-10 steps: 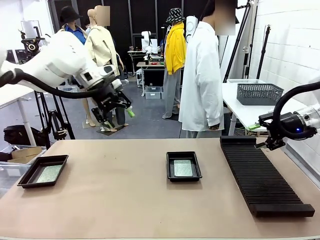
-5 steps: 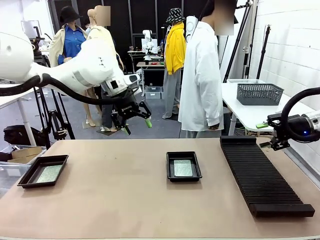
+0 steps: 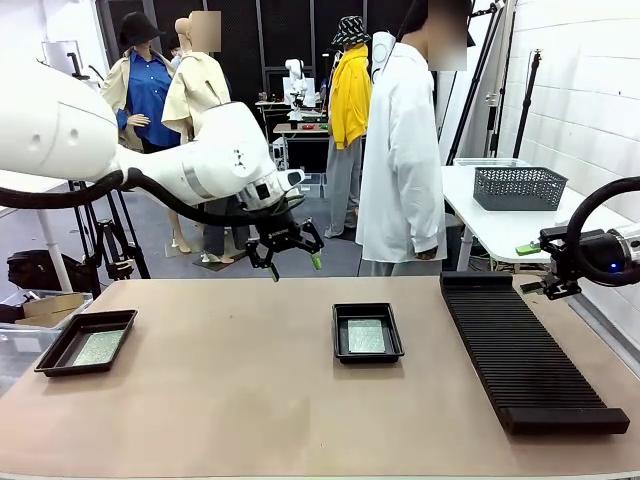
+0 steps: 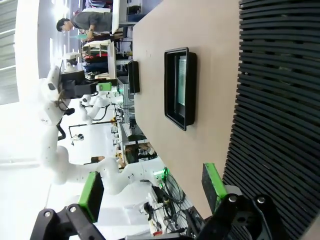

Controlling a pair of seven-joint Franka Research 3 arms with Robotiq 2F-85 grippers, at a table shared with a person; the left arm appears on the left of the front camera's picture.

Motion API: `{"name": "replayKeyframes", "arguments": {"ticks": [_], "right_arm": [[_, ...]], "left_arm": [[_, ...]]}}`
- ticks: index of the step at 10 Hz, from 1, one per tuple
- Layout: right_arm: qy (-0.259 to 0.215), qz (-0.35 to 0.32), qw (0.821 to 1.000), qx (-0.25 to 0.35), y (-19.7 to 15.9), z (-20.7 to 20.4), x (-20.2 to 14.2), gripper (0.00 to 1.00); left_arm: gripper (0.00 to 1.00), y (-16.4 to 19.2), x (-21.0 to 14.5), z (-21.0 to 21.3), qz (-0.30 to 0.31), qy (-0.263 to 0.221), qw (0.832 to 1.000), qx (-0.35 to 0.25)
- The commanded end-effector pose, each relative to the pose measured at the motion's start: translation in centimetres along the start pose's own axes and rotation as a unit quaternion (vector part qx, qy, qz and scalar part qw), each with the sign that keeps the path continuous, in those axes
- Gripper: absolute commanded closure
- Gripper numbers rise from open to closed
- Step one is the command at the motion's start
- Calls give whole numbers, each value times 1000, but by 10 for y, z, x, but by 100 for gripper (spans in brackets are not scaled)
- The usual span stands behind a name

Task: Inspect and transfer BCBs to ESD trays.
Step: Pick up the ESD tray and place it on the left side of the table.

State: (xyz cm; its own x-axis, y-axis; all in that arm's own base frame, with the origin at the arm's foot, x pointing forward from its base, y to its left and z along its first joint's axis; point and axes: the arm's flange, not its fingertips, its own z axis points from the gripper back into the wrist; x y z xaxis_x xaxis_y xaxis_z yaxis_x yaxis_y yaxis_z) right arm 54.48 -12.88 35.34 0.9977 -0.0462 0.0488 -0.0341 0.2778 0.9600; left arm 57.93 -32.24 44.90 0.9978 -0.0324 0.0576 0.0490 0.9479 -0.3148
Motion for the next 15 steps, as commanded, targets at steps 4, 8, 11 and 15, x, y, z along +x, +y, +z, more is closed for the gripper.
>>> {"name": "replayKeyframes", "arguments": {"ticks": [4,8,11,15], "right_arm": [[4,-3,1000,-4,0,-1,-1,0],[4,-3,1000,-4,0,-1,-1,0],[4,-3,1000,-4,0,-1,-1,0],[4,-3,1000,-4,0,-1,-1,0]], "left_arm": [[0,-28,20,-50,22,6,999,26],[0,-35,24,-85,29,-6,999,20],[0,-31,27,-110,38,-21,999,1],[0,-32,15,-129,28,-18,999,-12]]}}
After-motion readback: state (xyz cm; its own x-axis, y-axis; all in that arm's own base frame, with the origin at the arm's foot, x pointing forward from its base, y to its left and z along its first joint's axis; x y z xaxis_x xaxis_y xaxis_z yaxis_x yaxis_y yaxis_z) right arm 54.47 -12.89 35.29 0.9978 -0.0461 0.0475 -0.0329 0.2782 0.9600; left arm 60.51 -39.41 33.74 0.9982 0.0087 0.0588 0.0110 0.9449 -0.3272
